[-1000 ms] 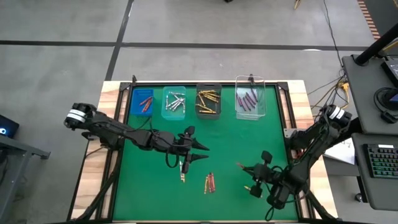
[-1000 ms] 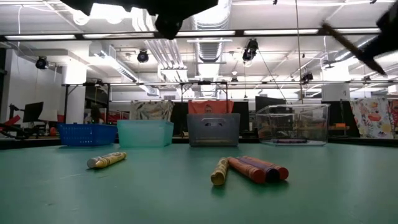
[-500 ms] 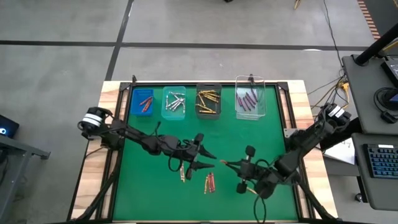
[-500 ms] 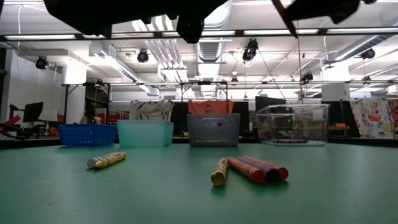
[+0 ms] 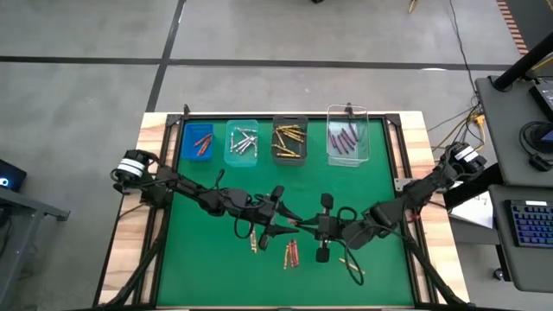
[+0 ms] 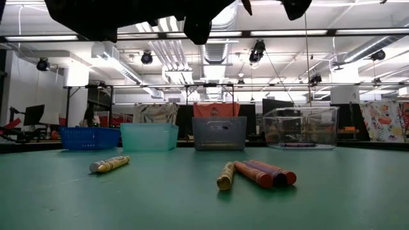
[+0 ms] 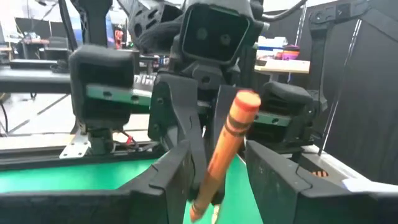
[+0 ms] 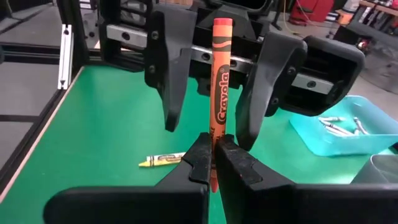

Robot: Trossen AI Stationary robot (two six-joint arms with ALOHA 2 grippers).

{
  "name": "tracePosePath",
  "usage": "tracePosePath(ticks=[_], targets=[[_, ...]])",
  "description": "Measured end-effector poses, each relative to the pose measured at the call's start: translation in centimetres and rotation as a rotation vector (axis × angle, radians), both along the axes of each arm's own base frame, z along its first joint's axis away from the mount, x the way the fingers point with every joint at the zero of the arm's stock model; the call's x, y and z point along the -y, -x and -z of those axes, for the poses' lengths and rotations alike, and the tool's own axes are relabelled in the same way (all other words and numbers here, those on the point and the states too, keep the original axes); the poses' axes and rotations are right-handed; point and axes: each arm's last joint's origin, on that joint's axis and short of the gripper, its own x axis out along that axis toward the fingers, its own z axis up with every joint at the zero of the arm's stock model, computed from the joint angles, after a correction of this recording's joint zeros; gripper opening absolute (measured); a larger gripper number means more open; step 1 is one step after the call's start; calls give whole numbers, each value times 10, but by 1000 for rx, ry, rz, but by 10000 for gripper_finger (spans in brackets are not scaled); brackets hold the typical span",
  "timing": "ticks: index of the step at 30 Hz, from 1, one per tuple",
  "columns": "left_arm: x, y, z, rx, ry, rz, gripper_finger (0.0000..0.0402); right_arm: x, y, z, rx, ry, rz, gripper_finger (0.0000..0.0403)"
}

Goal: Sort crayons
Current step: Put the red crayon into the blue bin

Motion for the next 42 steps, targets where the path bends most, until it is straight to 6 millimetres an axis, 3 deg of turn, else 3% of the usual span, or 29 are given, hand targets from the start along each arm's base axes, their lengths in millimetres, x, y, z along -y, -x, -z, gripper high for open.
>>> tracePosePath(ticks=[7,15,21,24,28,34,42], targets=[[1,0,-1,12,-17,0,112,2,-1,0,-1,16,-7,9],[1,0,-1,12,-17,-9,12,1,-1,0,3,-12,-2,13],[-1,4,-7,-23,-19,-13,12,4,1,-5,18,-20,17,58],[-9,11,-17,-122,-57,-71,5,9,4,-13,29,-20,30,84],[-38,35,-27,-387,-148,-279,2,23,14,-32,70,-87,88,107],[-104,93,-43,-786,-208,-765,2,31,23,-49,132,-132,128,119],[-192,160,-35,-1155,49,-1177,1,30,20,-45,118,-111,125,109]])
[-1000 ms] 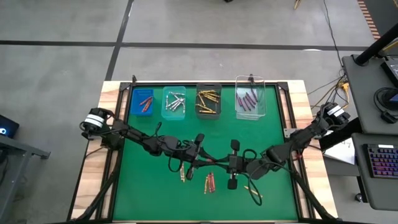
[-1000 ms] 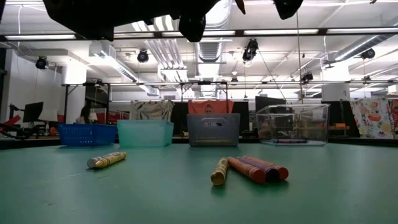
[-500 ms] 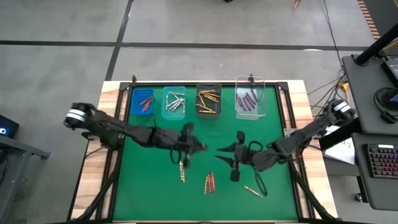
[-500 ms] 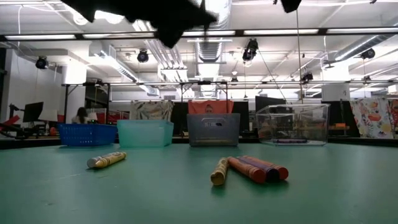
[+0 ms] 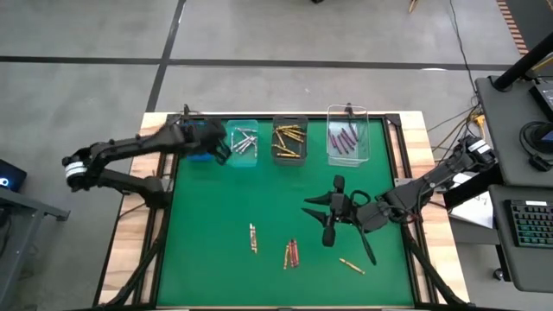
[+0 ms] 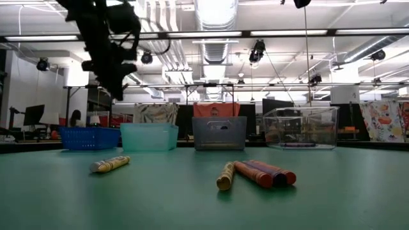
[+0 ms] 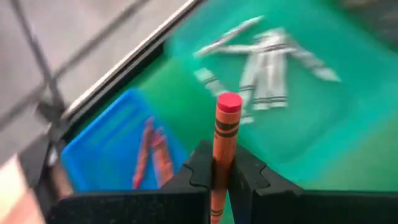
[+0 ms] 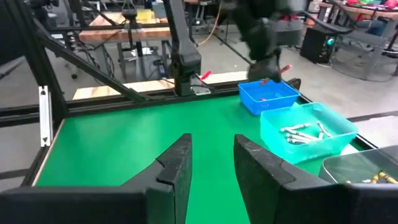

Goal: Sort crayons
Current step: Put the red crayon into the blue bin

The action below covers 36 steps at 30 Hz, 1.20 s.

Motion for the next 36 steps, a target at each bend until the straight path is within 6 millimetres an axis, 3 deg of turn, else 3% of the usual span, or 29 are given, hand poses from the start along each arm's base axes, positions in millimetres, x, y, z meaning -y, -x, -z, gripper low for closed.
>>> tracePosePath(ticks=[7,13,19,36], targets=[[-59,32,17,-67,134,-192,1,-2,-6,8,-27,14,3,105],[-88,47,36,-162,192,-265,1,-2,-6,9,-29,17,1,109],[-102,47,57,-247,260,-267,0,0,-6,9,-33,26,6,102],[-126,27,85,-376,348,-197,6,2,-7,9,-35,24,13,105]])
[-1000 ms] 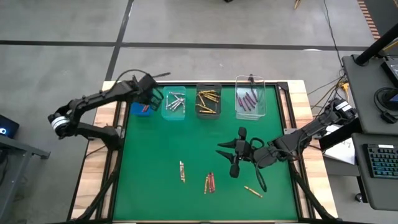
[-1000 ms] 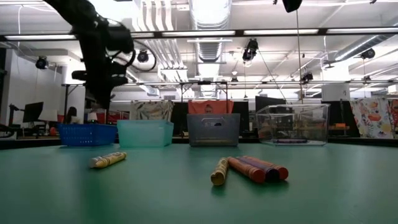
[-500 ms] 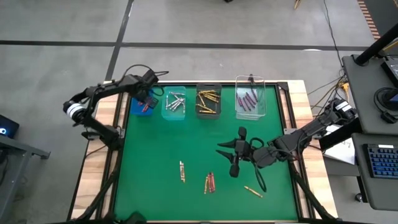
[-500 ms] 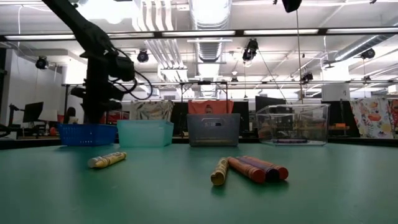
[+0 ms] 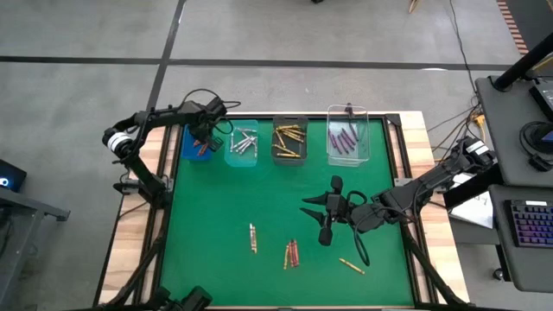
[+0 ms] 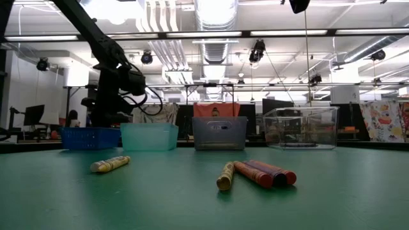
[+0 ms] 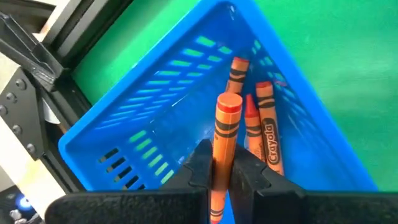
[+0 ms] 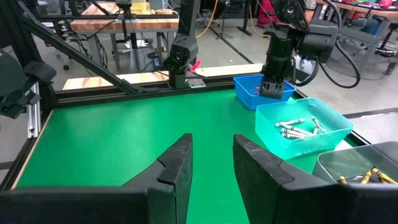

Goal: Sort crayons
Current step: Put the red crayon into the blue bin

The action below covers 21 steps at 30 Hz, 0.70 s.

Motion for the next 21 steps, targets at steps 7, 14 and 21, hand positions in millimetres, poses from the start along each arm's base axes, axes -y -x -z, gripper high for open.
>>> tracePosePath(ticks=[7,14,21], targets=[[-1,1,-1,-40,-36,-7,7,0,0,0,0,0,0,112],[-1,1,-1,-41,-35,-7,7,0,0,0,2,-7,2,118],[0,2,-1,-51,-25,-6,42,0,0,0,1,-8,2,117]])
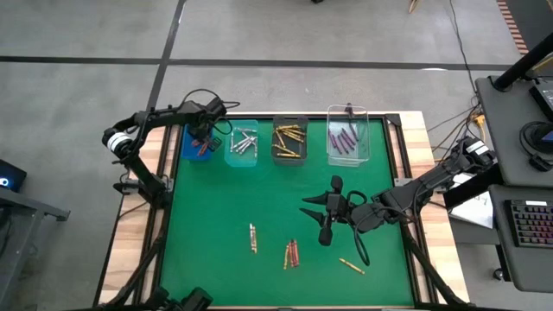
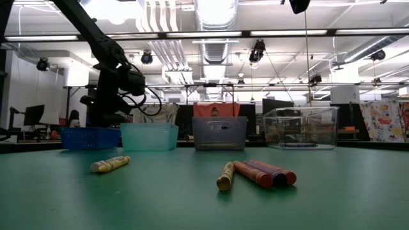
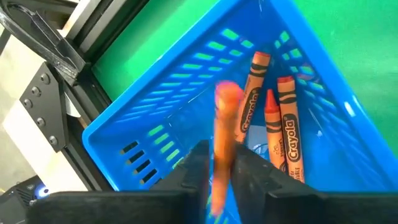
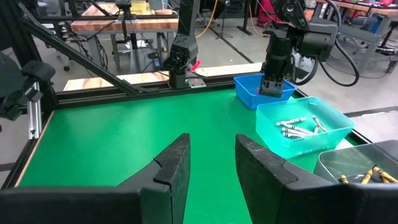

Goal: Sort crayons
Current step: Put the red crayon into the blue bin, then put the yellow crayon into the black bin

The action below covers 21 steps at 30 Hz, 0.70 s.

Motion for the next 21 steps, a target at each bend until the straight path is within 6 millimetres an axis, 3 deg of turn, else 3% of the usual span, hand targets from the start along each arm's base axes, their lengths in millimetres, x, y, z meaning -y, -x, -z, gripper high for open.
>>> tracePosePath(ticks=[6,10,15,21], targets=[[0,0,-2,3,-6,3,93,0,0,0,-3,2,0,120],[5,0,-14,32,-42,15,110,0,0,0,0,-14,4,121],[22,-3,-47,129,-133,63,113,0,0,1,13,-89,10,121],[65,-12,-95,389,-246,163,113,-3,0,2,-4,-222,-41,117]])
